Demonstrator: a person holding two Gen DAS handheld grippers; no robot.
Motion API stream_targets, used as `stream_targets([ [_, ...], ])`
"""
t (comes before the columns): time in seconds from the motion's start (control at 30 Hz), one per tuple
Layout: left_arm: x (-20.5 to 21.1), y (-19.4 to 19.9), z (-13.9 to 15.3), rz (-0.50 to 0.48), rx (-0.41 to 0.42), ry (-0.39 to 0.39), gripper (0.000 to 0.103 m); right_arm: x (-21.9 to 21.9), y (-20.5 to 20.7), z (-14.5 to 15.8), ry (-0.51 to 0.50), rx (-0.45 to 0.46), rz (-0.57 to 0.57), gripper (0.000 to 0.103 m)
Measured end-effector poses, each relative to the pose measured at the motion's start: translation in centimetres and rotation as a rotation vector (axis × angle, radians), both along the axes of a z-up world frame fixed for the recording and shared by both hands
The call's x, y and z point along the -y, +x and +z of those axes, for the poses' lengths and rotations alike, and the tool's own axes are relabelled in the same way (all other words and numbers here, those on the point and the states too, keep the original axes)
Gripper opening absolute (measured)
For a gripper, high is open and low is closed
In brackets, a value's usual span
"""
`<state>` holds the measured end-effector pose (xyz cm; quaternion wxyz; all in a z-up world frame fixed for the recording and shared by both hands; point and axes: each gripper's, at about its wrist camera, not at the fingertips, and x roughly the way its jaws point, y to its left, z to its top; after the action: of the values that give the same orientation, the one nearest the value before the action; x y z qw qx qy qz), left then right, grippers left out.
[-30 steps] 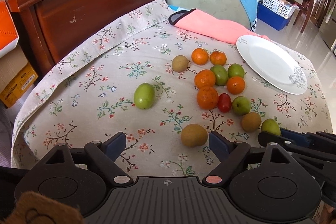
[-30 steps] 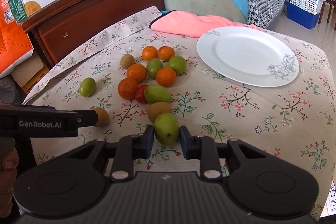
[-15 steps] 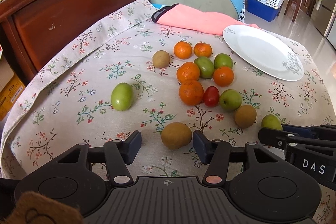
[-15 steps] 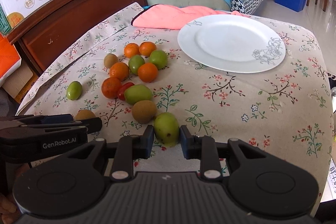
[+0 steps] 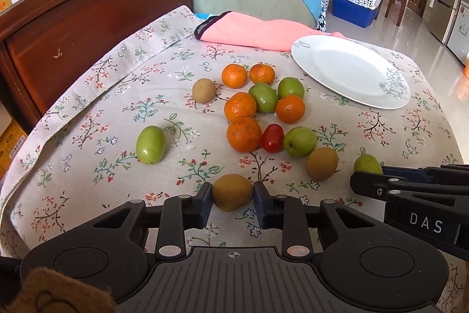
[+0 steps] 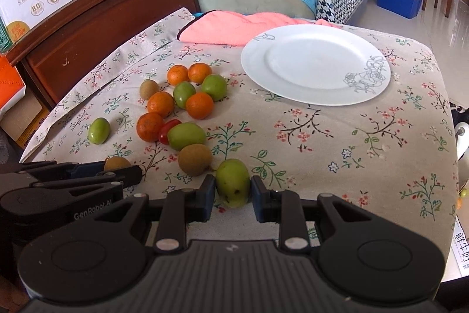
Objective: Organize fruits
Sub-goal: 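Carry both fruits onto the white plate and open both tools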
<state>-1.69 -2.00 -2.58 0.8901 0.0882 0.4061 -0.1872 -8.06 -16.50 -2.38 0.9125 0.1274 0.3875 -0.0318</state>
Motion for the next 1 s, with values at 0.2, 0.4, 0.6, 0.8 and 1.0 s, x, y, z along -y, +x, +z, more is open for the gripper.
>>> stream_targets([
  [0.2, 0.2, -0.3, 0.8, -0.009, 0.017, -0.024, 0.027, 0.3, -0.1, 0.6, 0.011, 0.02, -0.004, 0.027],
  [0.4, 0.6, -0.6, 1.9, -0.025, 0.043, -0.047, 0.027, 0.6, -0.2, 1.5, 0.01, 0.042, 0.0, 0.026],
  [0.6, 1.0, 0.1, 3.6, -0.041, 0.052, -0.114, 0.027, 1.4, 0.1, 3.1, 0.021, 0.072, 0.01, 0.026],
  [0.8, 2.2, 1.5, 4.3, -0.071, 0.039, -0.169, 0.027, 3.4, 1.3, 4.3, 0.07, 0.082, -0.02, 0.026],
  [1.0, 4.0, 3.0, 4.6, -0.124, 0.049, -0.195, 0.027, 5.9, 2.8, 4.8, 0.125, 0.055, -0.048, 0.027],
])
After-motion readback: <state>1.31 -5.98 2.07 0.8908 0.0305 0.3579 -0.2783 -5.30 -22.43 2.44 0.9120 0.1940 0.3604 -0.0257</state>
